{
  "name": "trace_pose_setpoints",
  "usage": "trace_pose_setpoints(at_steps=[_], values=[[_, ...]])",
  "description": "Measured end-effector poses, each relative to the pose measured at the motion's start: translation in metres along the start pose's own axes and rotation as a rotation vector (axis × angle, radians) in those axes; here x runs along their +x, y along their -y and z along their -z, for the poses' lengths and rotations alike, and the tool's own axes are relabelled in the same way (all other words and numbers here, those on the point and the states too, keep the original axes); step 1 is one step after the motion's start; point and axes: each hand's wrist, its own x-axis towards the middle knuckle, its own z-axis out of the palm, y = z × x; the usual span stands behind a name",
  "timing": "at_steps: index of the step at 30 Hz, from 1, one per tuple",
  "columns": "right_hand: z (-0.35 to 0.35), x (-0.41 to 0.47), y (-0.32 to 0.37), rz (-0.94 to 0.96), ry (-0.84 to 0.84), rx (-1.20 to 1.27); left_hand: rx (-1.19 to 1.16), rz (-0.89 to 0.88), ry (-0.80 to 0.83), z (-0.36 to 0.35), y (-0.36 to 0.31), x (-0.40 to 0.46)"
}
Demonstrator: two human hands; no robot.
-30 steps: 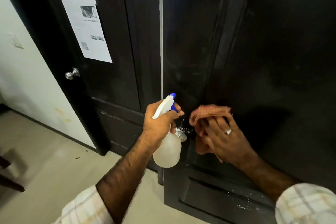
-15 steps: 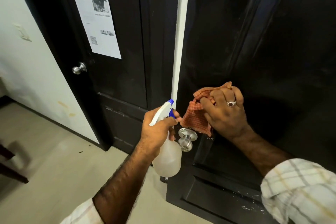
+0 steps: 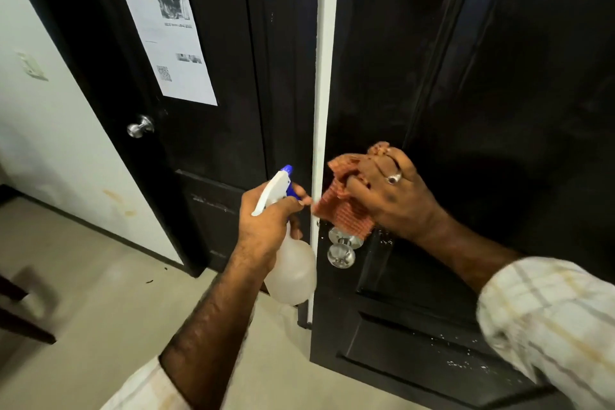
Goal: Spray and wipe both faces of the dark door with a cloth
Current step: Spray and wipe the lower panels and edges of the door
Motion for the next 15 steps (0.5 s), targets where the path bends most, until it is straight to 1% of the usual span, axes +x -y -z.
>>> trace_pose_setpoints(at_steps=[2,4,5,6,7,9,11,12,15], values=[[0.014,-0.038,-0.012,-0.02,0.102,0.006,-0.014,0.008,0.051,-0.009,0.0,-0.002],[0.035,-0.061,-0.017,-0.081,0.266,0.029,-0.028,0.023,0.123,-0.022,-0.001,-0.005],[0.045,-0.067,-0.018,-0.139,0.349,0.042,-0.029,0.027,0.159,-0.03,-0.001,-0.006],[0.053,-0.07,-0.018,-0.213,0.398,0.058,-0.03,0.029,0.187,-0.037,0.0,-0.009],[0.061,-0.071,-0.017,-0.305,0.411,0.089,-0.03,0.032,0.205,-0.042,0.002,-0.011],[0.072,-0.078,-0.016,-0.577,0.328,0.221,-0.039,0.054,0.23,-0.055,0.007,-0.016],[0.083,-0.092,-0.011,-0.92,0.194,0.384,-0.042,0.081,0.25,-0.066,0.013,-0.025],[0.087,-0.098,-0.007,-1.089,0.17,0.45,-0.032,0.096,0.259,-0.071,0.015,-0.029],[0.09,-0.129,0.015,-1.514,0.248,0.67,0.013,0.127,0.286,-0.082,0.025,-0.044]])
